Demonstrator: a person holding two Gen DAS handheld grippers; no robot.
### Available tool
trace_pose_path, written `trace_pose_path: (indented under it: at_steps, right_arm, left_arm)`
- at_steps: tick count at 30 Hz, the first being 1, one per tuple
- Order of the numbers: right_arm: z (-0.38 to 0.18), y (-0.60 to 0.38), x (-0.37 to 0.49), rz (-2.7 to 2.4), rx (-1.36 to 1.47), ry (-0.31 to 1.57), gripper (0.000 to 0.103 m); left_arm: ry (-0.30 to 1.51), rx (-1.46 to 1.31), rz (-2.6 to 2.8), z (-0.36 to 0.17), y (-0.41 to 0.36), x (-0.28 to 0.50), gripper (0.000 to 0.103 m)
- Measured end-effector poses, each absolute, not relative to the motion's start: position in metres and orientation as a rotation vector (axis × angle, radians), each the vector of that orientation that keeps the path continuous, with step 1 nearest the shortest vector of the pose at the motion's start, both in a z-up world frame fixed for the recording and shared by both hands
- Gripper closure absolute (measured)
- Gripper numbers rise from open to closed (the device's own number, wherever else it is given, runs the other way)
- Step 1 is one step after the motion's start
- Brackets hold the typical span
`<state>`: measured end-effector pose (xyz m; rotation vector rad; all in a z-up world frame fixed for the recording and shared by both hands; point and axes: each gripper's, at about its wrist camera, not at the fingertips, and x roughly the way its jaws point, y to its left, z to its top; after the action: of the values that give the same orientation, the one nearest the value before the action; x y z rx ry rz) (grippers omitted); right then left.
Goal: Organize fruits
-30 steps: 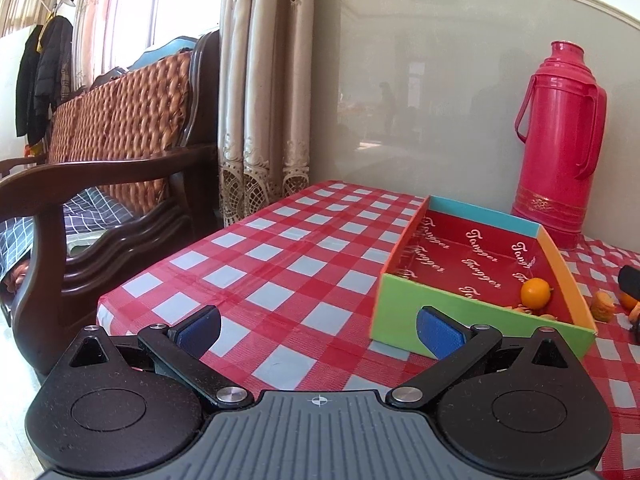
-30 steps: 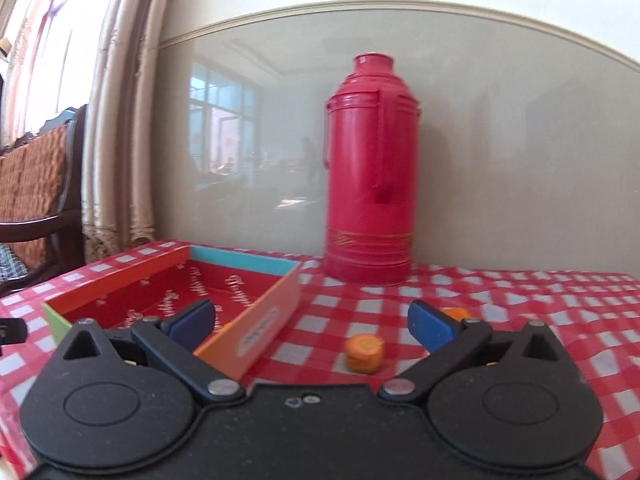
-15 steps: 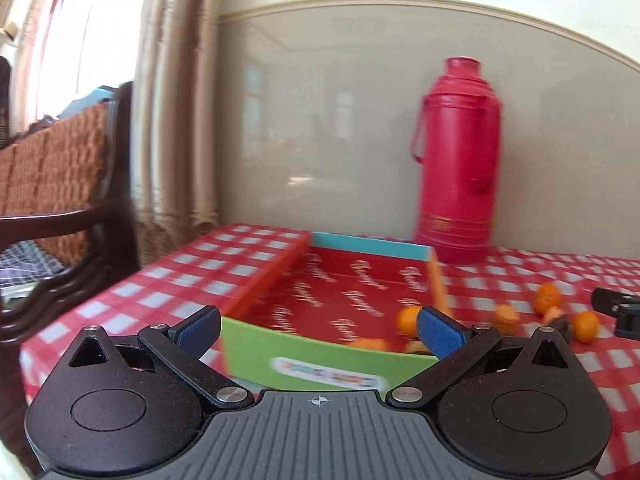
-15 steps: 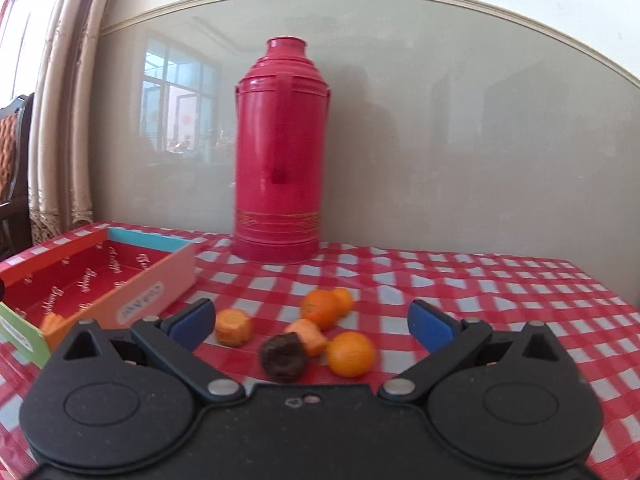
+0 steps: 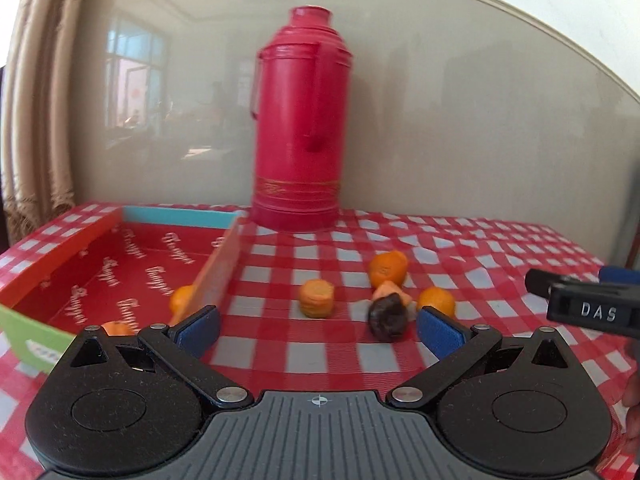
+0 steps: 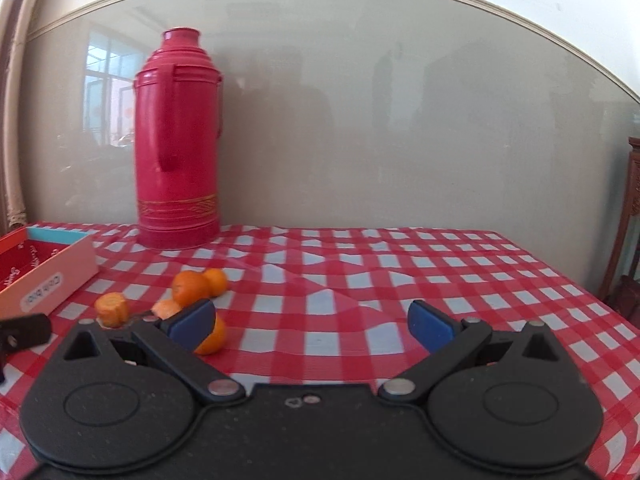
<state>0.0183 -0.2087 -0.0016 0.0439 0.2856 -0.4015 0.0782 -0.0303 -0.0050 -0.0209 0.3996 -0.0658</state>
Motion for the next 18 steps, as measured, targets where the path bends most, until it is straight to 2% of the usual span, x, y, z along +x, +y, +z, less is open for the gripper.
trace_pose_path:
  at_steps: [10,11,12,13,18]
  right_arm:
    - [-0.011,-0.275,0.017,-0.556,0.175,0.35,0.006]
    - [-0.012,-0.281,0.015,-0.565,0.198,0.352,0.006]
    - [-0.013,-0.285,0.013,-0.571,0.216,0.351,0.006]
    - [-0.014,-0.288,0.012,-0.577,0.226,0.35,0.006]
    - [-0.015,-0.294,0.014,-0.592,0.22,0.351,0.006]
  left_arm:
    - [0.464,0.041,-0.106,-0.013,-0.074,0.118,0.001]
    - [0.471,0.044,-0.101,-0.014,-0.076,0.121,0.006]
    - [0.483,0.049,-0.095,-0.016,-0.078,0.125,0.022]
    - [0.503,0.05,-0.096,-0.017,-0.079,0.13,0.032]
    - [0.537,0.043,-0.102,-0.024,-0.08,0.145,0.032]
